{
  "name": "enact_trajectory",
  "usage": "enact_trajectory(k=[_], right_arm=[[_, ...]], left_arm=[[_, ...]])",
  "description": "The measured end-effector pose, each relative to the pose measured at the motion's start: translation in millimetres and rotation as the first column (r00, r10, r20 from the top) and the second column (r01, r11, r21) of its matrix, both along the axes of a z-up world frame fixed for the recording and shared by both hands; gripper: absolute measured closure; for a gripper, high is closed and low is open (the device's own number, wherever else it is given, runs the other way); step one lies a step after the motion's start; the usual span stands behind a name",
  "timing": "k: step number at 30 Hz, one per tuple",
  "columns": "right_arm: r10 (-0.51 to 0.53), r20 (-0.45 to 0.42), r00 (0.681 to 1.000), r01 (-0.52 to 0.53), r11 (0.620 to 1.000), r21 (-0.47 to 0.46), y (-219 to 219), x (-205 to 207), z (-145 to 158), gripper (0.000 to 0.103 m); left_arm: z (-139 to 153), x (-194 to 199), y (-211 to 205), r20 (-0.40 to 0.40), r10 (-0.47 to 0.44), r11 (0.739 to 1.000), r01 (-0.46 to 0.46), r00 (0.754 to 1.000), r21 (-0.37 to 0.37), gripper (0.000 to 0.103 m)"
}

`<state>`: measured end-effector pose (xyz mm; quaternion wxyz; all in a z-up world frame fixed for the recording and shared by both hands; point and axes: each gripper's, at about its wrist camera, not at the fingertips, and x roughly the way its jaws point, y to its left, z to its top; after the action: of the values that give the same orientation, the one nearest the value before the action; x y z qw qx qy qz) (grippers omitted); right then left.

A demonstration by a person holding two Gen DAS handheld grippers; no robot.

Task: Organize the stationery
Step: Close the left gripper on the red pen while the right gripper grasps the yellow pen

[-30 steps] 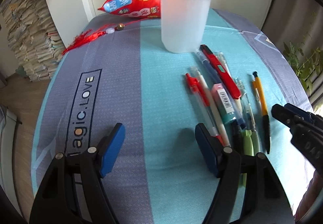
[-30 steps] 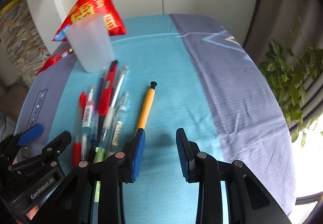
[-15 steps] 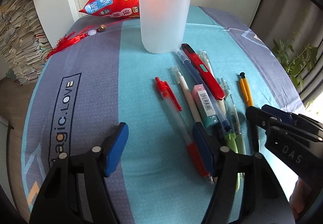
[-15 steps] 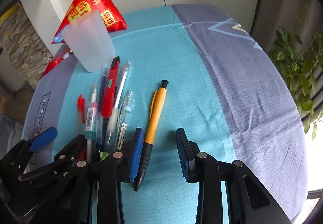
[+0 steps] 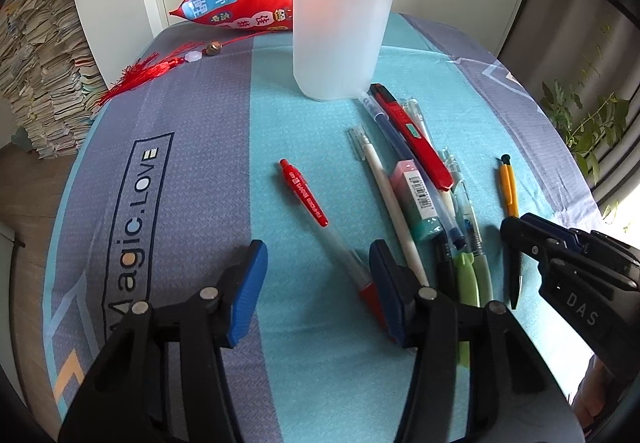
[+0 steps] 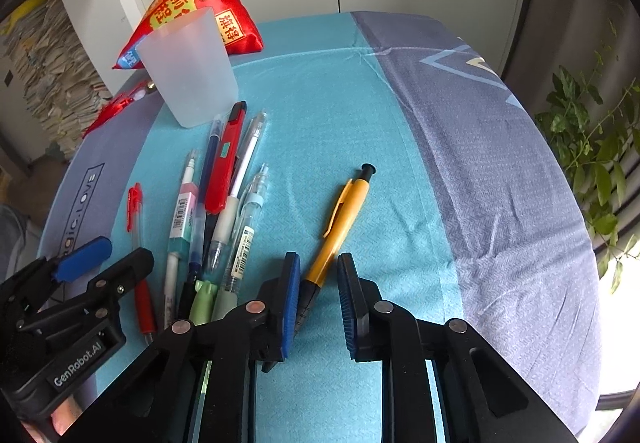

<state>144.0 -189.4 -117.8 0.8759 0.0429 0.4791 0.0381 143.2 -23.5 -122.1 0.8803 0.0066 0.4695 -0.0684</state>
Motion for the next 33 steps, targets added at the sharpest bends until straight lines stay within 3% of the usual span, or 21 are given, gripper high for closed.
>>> enact_trajectory(k=[7,9,10,13,18,22,25,27,28,29,30,32,33], right_arm=[[0.053,0.007,0.999,-0.052,0.998,-0.020,2.3,-11.2,4.7,0.088],[0.072,0.008,0.997,-0.072,0.997,-0.038,3.8,-15.9,4.7,0.088],[0.078,0.010,0.997,-0.078,0.996,-0.043,4.0,-18.0,4.7,0.088],[0.114,0.013,0.993,-0.114,0.993,-0.042,4.5,-23.9,5.5,0.088],[0.218,0.008,0.976,-0.217,0.975,-0.054,10.7,-37.1,6.0,0.088],[0.285,-0.001,0.958,-0.285,0.955,-0.082,15.8,-46.7,4.3,0.088],[0.281,0.005,0.960,-0.279,0.957,-0.083,13.8,-47.6,5.8,0.088],[0.235,0.020,0.972,-0.235,0.972,-0.013,3.7,-41.7,10.5,0.086],[0.208,0.019,0.978,-0.209,0.977,0.034,-2.1,-37.8,11.4,0.085],[0.167,0.015,0.986,-0.167,0.982,0.088,-9.6,-31.9,12.4,0.079],[0.109,0.007,0.994,-0.109,0.985,0.134,-18.3,-23.9,13.1,0.067],[0.019,0.004,1.000,-0.020,0.988,0.155,-28.0,-10.4,14.2,0.054],[-0.011,0.006,1.000,0.010,0.988,0.155,-30.5,-4.0,15.3,0.054]], left_arm=[[-2.8,6.8,-10.7,0.030,-0.005,0.999,0.003,1.000,0.054,0.056],[-2.2,7.0,-12.0,0.047,-0.027,0.999,0.025,0.999,0.047,0.074],[-1.4,6.4,-11.6,0.046,-0.045,0.998,0.043,0.998,0.041,0.084],[0.2,1.7,-3.0,0.025,-0.088,0.996,0.088,0.996,0.008,0.092],[2.9,-10.3,23.7,-0.029,-0.150,0.985,0.147,0.988,-0.090,0.095],[1.4,-17.2,30.0,-0.050,-0.154,0.984,0.149,0.987,-0.094,0.094],[1.8,-16.9,24.8,-0.041,-0.140,0.988,0.136,0.989,-0.074,0.093],[2.8,-14.3,20.0,-0.041,-0.139,0.988,0.137,0.989,-0.068,0.082],[3.9,-12.3,18.5,-0.038,-0.137,0.989,0.134,0.990,-0.067,0.066],[5.3,-10.2,16.3,-0.025,-0.129,0.990,0.128,0.991,-0.058,0.052],[6.9,-7.5,13.9,-0.008,-0.121,0.992,0.120,0.993,-0.036,0.049],[8.3,-2.0,9.7,0.011,-0.111,0.994,0.110,0.994,0.016,0.050],[8.6,1.1,7.0,0.016,-0.115,0.993,0.114,0.993,0.027,0.050]])
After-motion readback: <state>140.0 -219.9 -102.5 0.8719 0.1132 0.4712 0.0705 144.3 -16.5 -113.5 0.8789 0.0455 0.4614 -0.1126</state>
